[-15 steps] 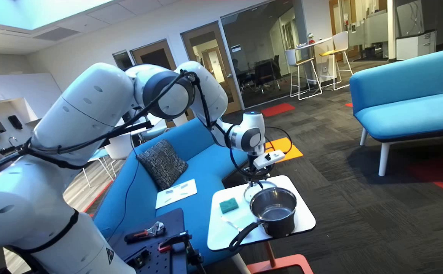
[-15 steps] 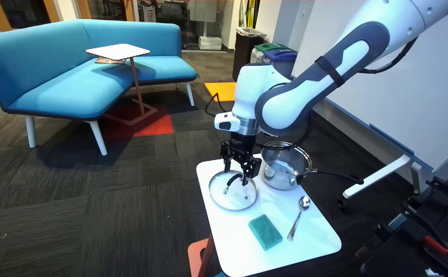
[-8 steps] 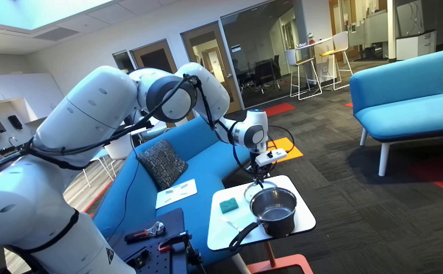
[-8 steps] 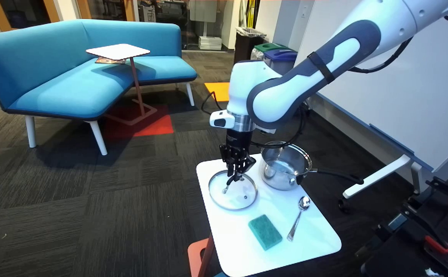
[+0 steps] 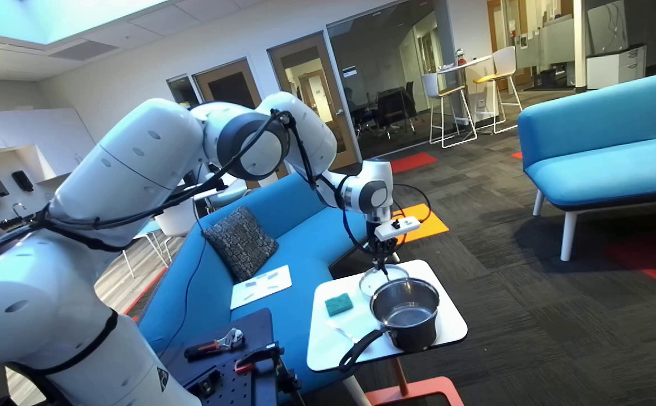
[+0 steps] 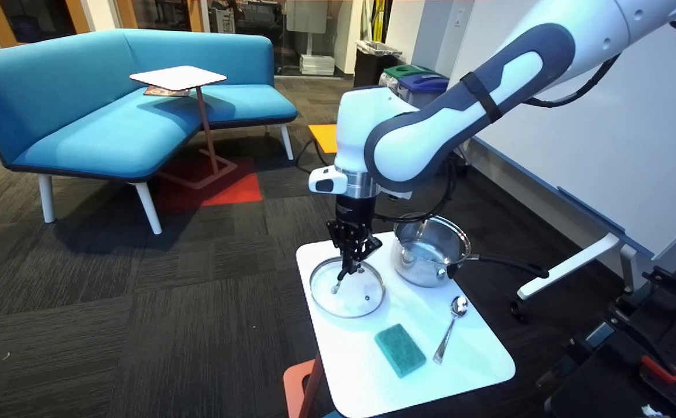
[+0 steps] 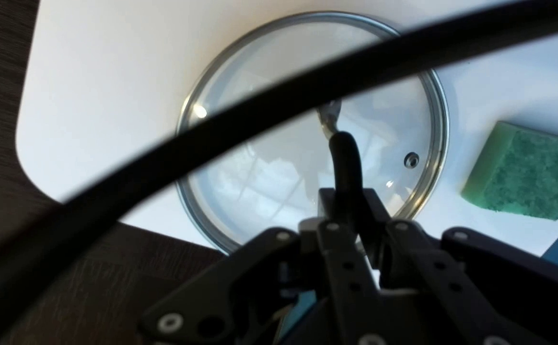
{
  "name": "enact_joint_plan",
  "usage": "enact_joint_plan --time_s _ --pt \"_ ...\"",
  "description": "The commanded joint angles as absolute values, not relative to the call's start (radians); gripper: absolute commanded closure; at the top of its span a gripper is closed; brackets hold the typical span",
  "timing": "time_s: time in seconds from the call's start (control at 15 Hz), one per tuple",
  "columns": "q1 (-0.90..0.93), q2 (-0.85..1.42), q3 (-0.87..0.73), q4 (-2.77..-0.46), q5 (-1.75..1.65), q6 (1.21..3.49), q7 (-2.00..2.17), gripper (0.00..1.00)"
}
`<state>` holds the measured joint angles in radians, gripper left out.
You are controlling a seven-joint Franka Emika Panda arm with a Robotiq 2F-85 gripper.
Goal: Pick up the lid and close the pot
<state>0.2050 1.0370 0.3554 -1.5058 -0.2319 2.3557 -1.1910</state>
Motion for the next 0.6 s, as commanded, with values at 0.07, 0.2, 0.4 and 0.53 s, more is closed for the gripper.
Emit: enact_joint_plan --time_s 0.07,0.2,0.4,0.53 --pt "0.208 0.910 0.356 -1.605 -0.197 2.416 -1.141 0.96" --pt "0.204 0.852 0.350 -1.657 -0.186 2.462 -1.098 0.96" --pt "0.188 0.747 0.340 -1.763 -0.176 2.534 -1.003 0.96" --pt "0.171 0.673 0.332 -1.844 -0.167 2.582 -0.931 0.96"
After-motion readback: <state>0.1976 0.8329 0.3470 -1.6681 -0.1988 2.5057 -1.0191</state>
